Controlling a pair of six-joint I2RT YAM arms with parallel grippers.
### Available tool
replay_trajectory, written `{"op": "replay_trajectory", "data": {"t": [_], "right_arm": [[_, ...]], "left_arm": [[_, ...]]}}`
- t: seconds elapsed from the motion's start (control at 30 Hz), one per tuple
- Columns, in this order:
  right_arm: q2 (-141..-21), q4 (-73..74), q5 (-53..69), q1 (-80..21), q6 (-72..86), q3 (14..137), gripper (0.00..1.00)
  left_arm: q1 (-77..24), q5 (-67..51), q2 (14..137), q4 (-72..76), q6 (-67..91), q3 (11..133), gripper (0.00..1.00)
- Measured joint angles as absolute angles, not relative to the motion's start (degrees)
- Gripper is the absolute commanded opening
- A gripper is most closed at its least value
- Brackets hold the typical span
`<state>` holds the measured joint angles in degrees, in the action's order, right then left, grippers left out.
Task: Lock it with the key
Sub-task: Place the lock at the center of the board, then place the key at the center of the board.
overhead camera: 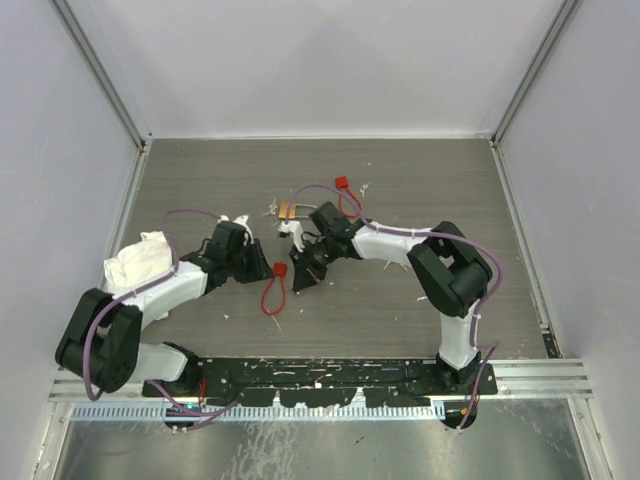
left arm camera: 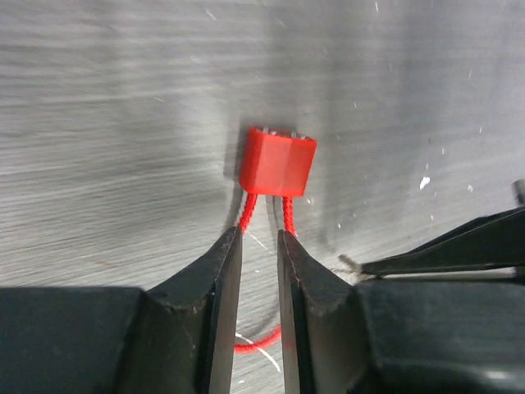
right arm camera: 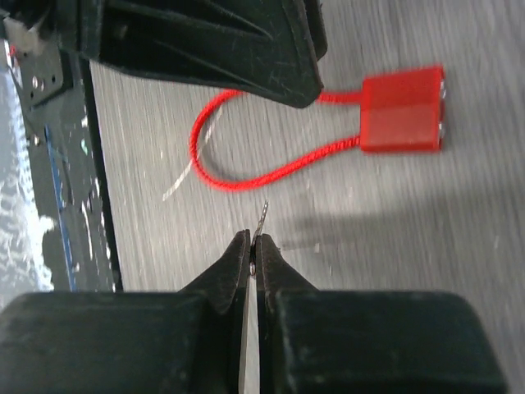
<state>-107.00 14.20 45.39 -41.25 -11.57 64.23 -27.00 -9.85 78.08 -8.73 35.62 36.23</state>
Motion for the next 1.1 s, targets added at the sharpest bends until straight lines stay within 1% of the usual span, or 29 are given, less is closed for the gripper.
{"op": "replay_trajectory", "data": {"t": [0.1, 0.13, 0.2, 0.23, 0.27, 0.3, 0.33, 0.4, 0.43, 0.53, 0.57, 0.67, 0.73, 0.83, 0.9, 1.0, 1.1], "right_arm": [[-111.53, 13.65, 44.49, -43.72, -10.13, 70.32, 0.09], [-112.51, 13.45, 44.18, -44.16, -9.80, 71.57, 0.11], [-114.98, 13.56, 43.42, -45.21, -8.88, 75.00, 0.22], [-116.14, 13.67, 42.96, -45.69, -8.51, 76.69, 0.30], [-117.14, 13.87, 42.48, -46.06, -8.25, 78.15, 0.36], [-117.75, 14.22, 42.15, -46.33, -8.16, 79.29, 0.41], [-117.93, 14.72, 41.80, -46.46, -8.34, 80.03, 0.46], [-117.56, 16.67, 40.53, -46.50, -9.82, 80.93, 0.54], [-117.08, 17.67, 39.75, -46.41, -10.57, 81.17, 0.57], [-113.25, 22.85, 36.91, -45.87, -15.18, 81.21, 0.65], [-111.07, 25.02, 35.88, -45.50, -16.99, 81.21, 0.70], [-101.58, 30.06, 32.80, -43.66, -22.37, 81.21, 0.88], [-93.10, 31.92, 31.14, -41.19, -25.67, 81.19, 0.99], [-80.38, 32.51, 28.91, -35.05, -27.64, 81.32, 1.00], [-74.22, 32.82, 25.21, -31.42, -27.00, 82.15, 1.00], [-69.36, 34.98, 18.74, -29.63, -26.09, 86.11, 1.00], [-68.03, 37.78, 17.04, -29.71, -25.52, 90.17, 1.00]], "left_arm": [[-23.55, -7.62, 73.36, -9.23, 35.64, 35.09, 0.26], [-22.63, -7.07, 71.83, -9.58, 35.64, 34.85, 0.30], [-20.71, -5.67, 68.25, -10.46, 35.62, 34.33, 0.45], [-20.05, -4.54, 66.35, -11.33, 35.64, 34.22, 0.54], [-19.90, -3.62, 64.55, -11.99, 35.64, 34.09, 0.59], [-19.33, -2.24, 62.04, -12.95, 35.75, 33.82, 0.70], [-19.20, -1.13, 59.51, -13.76, 35.97, 33.56, 0.78], [-19.09, 0.71, 53.58, -15.14, 36.42, 32.93, 0.92], [-19.05, 1.17, 50.94, -15.55, 36.42, 32.71, 0.95], [-18.98, 1.04, 43.48, -16.43, 36.60, 32.45, 0.98], [-18.98, 0.30, 41.06, -16.64, 36.56, 32.56, 0.98], [-18.94, -2.79, 36.47, -18.74, 36.32, 34.57, 0.98], [-18.94, -4.93, 34.61, -21.34, 35.62, 38.63, 0.98], [-18.94, -6.85, 33.28, -24.32, 33.85, 46.41, 0.98], [-18.94, -8.05, 33.23, -25.78, 32.64, 51.88, 0.98], [-18.94, -9.98, 33.47, -27.77, 31.27, 59.02, 0.98], [-18.94, -12.12, 35.31, -30.59, 30.15, 65.73, 0.98]]}}
